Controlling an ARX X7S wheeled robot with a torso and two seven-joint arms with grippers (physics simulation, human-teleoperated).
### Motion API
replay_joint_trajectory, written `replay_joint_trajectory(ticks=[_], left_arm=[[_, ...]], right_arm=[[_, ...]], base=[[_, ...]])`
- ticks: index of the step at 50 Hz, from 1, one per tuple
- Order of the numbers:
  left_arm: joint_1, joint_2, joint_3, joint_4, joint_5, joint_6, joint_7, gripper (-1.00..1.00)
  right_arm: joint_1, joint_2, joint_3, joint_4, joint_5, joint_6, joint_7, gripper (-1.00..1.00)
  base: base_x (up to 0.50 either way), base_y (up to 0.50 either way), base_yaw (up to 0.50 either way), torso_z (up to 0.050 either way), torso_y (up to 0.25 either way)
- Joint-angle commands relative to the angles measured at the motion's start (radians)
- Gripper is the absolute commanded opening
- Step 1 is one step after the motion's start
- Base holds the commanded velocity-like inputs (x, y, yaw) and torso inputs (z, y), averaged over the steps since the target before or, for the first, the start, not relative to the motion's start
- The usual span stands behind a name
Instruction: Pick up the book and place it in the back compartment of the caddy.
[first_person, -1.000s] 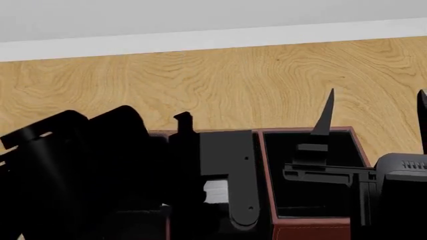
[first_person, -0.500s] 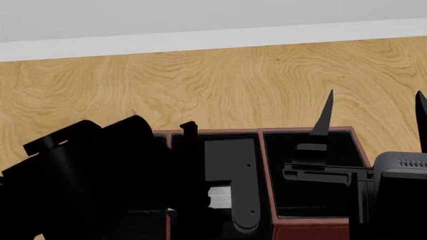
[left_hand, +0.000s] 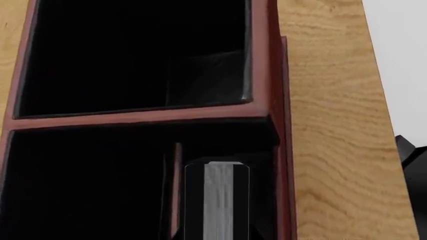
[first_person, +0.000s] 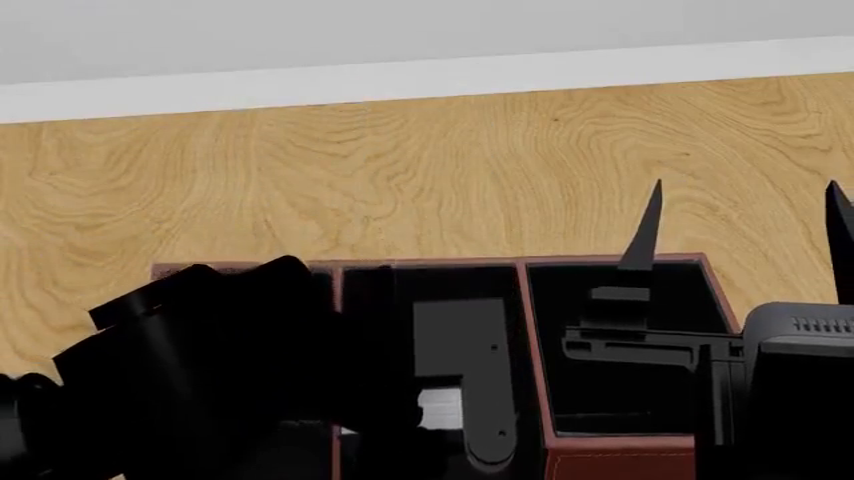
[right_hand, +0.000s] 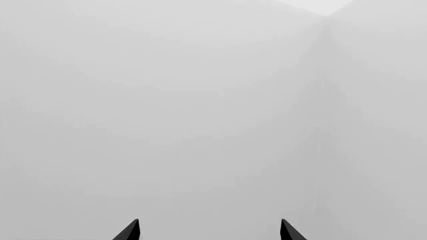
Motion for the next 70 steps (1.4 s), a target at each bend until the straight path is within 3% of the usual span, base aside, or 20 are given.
replay_joint_trajectory(ticks=[1,14,26,39,64,65,70], left_arm=[[0.013,0.017,0.014,-0.066,0.022,0.055,-0.023,-1.00],[0.035,0.034,0.040,-0.123,0.033,0.103,-0.023,-1.00],[0.056,0.085,0.078,-0.302,0.050,0.225,-0.028,-1.00],[0.016,0.087,0.270,-0.380,-0.167,0.325,-0.134,-1.00],[0.059,0.087,0.278,-0.445,-0.140,0.369,-0.179,-1.00],[0.055,0.087,0.276,-0.446,-0.147,0.369,-0.183,1.00],[0.038,0.087,0.277,-0.446,-0.168,0.370,-0.196,1.00]], right_arm=[[-0.003,0.002,0.000,0.001,0.002,-0.003,0.003,1.00],[-0.003,0.002,-0.007,0.010,0.000,-0.007,0.005,1.00],[0.004,0.002,-0.019,0.029,-0.005,-0.012,0.006,1.00],[0.002,0.005,-0.014,0.026,0.002,-0.009,0.009,1.00],[0.002,0.010,-0.018,0.017,0.007,-0.004,0.015,1.00],[0.002,0.010,-0.018,0.017,0.008,-0.005,0.015,1.00],[0.003,0.011,-0.020,0.018,0.008,-0.005,0.015,1.00]], base=[[0.00,0.00,0.00,0.010,0.000],[0.00,0.00,0.00,0.000,0.002],[0.00,0.00,0.00,0.000,0.001],[0.00,0.00,0.00,0.000,0.000],[0.00,0.00,0.00,0.000,0.000],[0.00,0.00,0.00,0.000,0.000],[0.00,0.00,0.00,0.000,0.000]])
